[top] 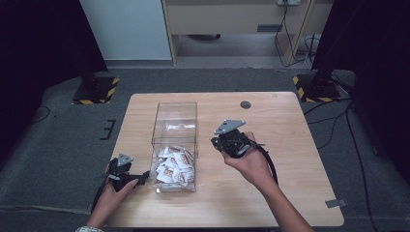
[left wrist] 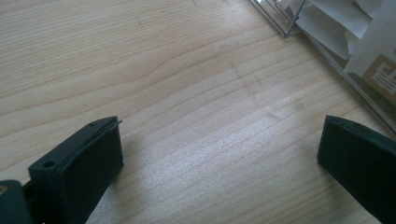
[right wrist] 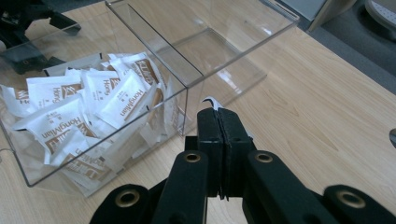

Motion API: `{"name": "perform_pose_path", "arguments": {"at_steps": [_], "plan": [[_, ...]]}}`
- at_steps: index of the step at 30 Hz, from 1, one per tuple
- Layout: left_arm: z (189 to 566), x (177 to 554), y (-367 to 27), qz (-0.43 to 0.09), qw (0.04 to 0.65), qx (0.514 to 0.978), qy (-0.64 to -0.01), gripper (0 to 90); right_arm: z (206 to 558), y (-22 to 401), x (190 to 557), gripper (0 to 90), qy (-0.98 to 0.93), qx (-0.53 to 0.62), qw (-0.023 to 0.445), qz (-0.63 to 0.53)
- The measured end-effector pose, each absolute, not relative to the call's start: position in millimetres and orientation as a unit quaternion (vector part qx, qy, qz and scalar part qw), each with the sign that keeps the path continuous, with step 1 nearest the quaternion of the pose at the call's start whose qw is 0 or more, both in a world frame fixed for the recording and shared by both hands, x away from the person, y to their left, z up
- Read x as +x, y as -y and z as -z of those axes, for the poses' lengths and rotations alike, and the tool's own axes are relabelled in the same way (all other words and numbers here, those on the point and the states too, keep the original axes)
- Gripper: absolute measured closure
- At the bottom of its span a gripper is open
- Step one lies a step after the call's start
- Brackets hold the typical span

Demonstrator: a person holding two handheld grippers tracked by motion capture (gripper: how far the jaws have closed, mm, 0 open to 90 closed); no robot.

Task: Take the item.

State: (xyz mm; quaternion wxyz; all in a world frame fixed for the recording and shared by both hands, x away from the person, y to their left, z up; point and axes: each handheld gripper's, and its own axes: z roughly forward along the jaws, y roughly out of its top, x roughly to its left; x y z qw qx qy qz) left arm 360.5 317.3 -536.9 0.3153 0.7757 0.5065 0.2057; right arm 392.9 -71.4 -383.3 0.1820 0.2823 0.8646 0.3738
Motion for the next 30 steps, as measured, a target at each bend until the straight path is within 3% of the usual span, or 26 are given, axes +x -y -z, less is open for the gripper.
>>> {"name": "perform_pose_path", "arguments": {"at_steps": [30], "plan": [[537, 361, -317, -0.206, 0.315, 0.776, -0.507, 0.0, 400, 122, 404, 88.9, -0.850, 0.331, 0.193, -0.361]]}}
